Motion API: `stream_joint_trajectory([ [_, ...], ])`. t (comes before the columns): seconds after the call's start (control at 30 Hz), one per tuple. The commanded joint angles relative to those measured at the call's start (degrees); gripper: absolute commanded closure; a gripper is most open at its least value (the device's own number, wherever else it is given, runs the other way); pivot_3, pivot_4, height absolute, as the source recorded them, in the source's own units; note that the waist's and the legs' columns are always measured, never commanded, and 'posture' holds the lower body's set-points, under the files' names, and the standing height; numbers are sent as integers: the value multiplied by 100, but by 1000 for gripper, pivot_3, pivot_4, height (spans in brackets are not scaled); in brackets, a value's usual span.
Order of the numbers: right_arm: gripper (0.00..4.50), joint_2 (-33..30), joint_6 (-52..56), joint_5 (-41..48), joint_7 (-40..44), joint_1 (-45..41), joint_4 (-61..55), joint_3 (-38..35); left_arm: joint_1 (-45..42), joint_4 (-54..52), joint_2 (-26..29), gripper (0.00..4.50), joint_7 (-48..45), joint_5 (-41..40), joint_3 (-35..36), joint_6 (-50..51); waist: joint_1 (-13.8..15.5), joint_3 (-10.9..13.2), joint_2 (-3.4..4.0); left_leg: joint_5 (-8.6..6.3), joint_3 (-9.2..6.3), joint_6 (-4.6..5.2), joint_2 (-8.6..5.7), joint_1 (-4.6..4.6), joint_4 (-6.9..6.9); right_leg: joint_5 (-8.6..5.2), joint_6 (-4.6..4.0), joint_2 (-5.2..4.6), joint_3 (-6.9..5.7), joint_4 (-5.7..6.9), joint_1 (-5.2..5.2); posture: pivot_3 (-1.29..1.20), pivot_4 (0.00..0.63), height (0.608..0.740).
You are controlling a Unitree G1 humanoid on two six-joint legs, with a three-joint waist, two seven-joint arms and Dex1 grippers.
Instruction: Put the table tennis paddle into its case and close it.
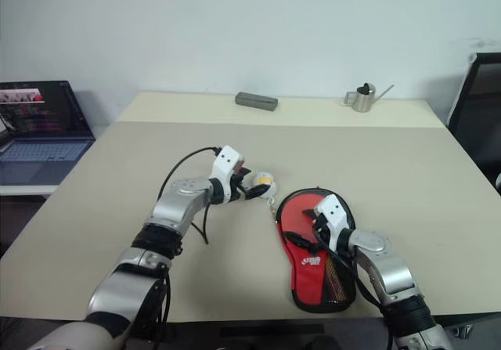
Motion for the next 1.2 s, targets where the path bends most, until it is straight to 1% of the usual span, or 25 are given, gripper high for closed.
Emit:
stream_joint_trajectory([
  [0.03,8,63,-47,28,-50,-16,-163,-85,-341,418,-159,0,50,97,48,-314,0,0,0,0,0,0,0,0,0,0,1,0,-1,0,0,0,150,740],
  [0.27,8,128,4,41,-115,28,-241,-73,-882,1610,-562,0,79,294,28,-747,2,-1,-1,1,1,-1,-3,-3,5,7,12,1,-2,0,1,0,150,740],
  [0.43,8,128,36,50,-149,50,-280,-109,-928,1890,-638,0,-165,463,-79,-823,-17,-1,-1,1,3,-1,0,-2,5,7,13,5,-1,2,-2,0,150,740],
  [0.53,0,146,40,64,-184,50,-288,-126,-797,1830,-551,628,-444,551,-172,-742,-14,-1,-1,2,2,-1,-1,-2,5,8,14,5,-2,3,-1,0,150,740],
  [0.73,0,188,4,91,-260,79,-288,-154,-584,1613,-421,2716,-674,582,-136,-732,-17,-2,-1,2,3,-1,0,0,5,9,15,5,0,3,0,0,150,740],
  [0.8,0,197,-29,82,-283,95,-285,-163,-510,1503,-394,3331,-711,584,-133,-705,-17,-3,-1,2,2,-1,0,1,5,9,15,5,0,4,0,0,150,740],
  [0.87,0,188,-59,61,-298,129,-312,-159,-415,1373,-350,3852,-756,590,-141,-670,-18,-7,1,2,2,-1,0,2,6,9,15,5,0,5,1,0,150,740],
  [0.93,0,170,-49,-14,-404,168,-359,-156,-266,1145,-271,4108,-828,605,-168,-609,-21,-8,1,2,3,0,0,4,6,9,15,5,2,5,2,0,150,740],
  [0.97,0,162,121,19,-440,172,-371,-161,-179,993,-226,4141,-867,600,-176,-556,-28,-8,2,2,3,0,1,5,6,9,15,5,2,5,2,0,150,740],
  [1.03,0,147,148,9,-491,199,-410,-170,3,639,-148,4141,-930,579,-185,-412,-45,-9,3,2,4,0,3,8,6,9,15,6,5,6,2,0,150,740],
  [1.2,0,-99,475,135,-343,428,-672,-174,733,-833,45,4141,-1064,440,-218,221,-55,-18,9,1,3,0,5,12,3,9,14,7,8,5,2,0,150,740],
])
